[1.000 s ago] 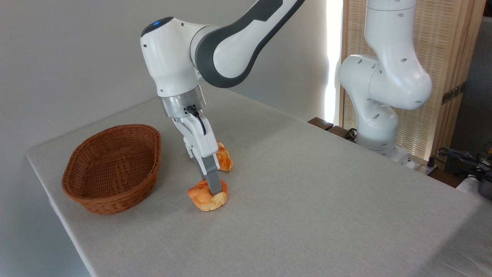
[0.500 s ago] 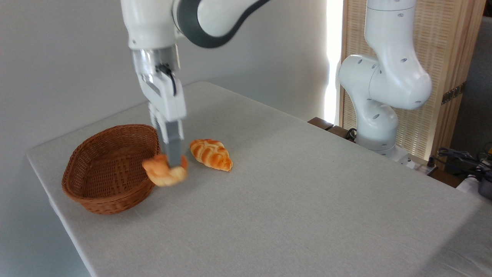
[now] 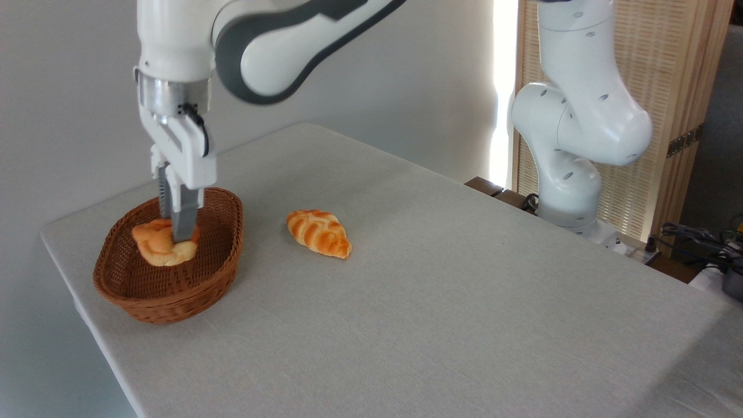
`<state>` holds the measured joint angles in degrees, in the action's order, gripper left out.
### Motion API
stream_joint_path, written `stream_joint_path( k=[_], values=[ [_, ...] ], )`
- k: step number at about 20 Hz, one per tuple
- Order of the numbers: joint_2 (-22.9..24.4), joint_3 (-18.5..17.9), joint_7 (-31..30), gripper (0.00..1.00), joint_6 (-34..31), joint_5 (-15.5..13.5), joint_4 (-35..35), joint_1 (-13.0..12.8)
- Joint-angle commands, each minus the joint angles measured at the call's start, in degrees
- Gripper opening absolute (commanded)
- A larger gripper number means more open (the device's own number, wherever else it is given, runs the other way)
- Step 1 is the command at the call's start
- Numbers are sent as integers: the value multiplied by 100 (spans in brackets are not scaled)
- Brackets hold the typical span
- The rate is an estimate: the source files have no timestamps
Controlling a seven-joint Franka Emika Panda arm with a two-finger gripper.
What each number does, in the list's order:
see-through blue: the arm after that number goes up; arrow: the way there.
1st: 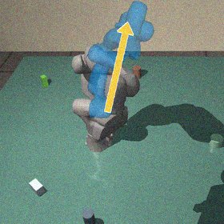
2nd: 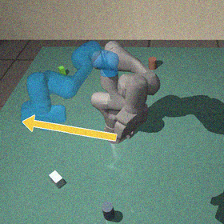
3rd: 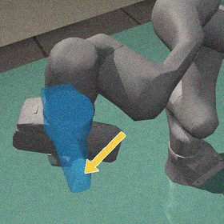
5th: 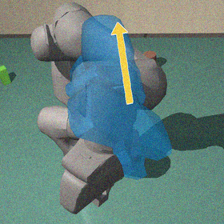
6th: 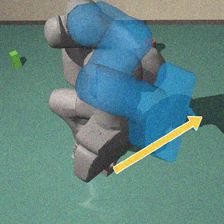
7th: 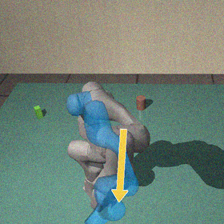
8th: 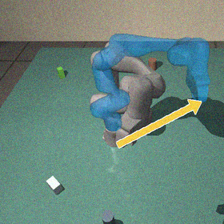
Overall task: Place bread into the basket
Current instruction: 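Lift the bun and carry it over the wicker basket, then lower the bun into the basket and open the gripper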
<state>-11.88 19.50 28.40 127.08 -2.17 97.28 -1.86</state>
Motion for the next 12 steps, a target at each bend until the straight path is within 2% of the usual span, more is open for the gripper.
stream_joint_path(
  k=[1,2,4,5,7,12],
  values=[
    [-437,221,-195,46,457,41,-183,11],
    [-517,221,-160,62,562,67,-165,2],
    [-588,230,-160,91,634,329,-122,2],
    [-588,230,-151,100,634,540,-113,2],
    [-588,247,-151,100,634,761,-104,2],
    [-588,239,-151,100,625,788,-104,2]
  ],
)
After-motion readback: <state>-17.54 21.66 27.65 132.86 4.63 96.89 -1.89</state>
